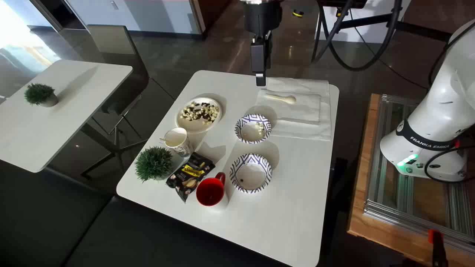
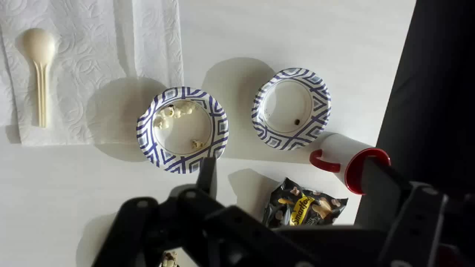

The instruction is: Take the plastic spoon off of the paper towel

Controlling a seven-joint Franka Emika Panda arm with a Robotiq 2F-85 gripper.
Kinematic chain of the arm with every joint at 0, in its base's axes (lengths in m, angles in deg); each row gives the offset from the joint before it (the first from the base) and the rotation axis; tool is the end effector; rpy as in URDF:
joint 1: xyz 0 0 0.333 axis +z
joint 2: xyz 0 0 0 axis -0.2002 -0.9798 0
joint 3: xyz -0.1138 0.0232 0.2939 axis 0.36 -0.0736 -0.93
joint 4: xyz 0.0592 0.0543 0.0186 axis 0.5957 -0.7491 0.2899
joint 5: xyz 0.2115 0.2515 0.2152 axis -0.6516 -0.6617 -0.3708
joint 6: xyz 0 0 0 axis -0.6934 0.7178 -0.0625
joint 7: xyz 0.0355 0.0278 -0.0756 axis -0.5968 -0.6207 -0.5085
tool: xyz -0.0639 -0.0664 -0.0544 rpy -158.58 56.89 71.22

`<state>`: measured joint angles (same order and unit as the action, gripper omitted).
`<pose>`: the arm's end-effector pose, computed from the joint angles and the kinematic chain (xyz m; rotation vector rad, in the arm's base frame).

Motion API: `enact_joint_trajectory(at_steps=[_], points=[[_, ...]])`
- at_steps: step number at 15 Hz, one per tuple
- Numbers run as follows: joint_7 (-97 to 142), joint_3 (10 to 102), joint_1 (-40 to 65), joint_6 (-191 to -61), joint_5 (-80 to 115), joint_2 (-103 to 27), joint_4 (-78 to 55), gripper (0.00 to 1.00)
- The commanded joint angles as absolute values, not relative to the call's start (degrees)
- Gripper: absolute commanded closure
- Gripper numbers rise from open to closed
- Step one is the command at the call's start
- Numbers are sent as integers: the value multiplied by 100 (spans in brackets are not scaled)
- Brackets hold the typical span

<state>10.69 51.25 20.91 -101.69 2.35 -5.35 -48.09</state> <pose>0.4516 0.0962 0.4781 -2.9339 -0.3235 0.0651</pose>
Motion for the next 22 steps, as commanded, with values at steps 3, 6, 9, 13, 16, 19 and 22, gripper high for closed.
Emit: enact_joint_trajectory(at_steps=[3,6,9,13,16,19,22], points=[[1047,5021,1978,-10151,207,-537,-4797,0],[1047,5021,1978,-10151,207,-537,-4797,0],[1024,5060,1839,-10754,336,-549,-4945,0],[1095,5142,1537,-11726,721,-576,-5260,0],[1185,5228,1261,-12370,1142,-665,-5579,0],[1230,5396,996,-12776,1414,-868,-5761,0],[1042,5636,842,-12860,1302,-1141,-5796,0]])
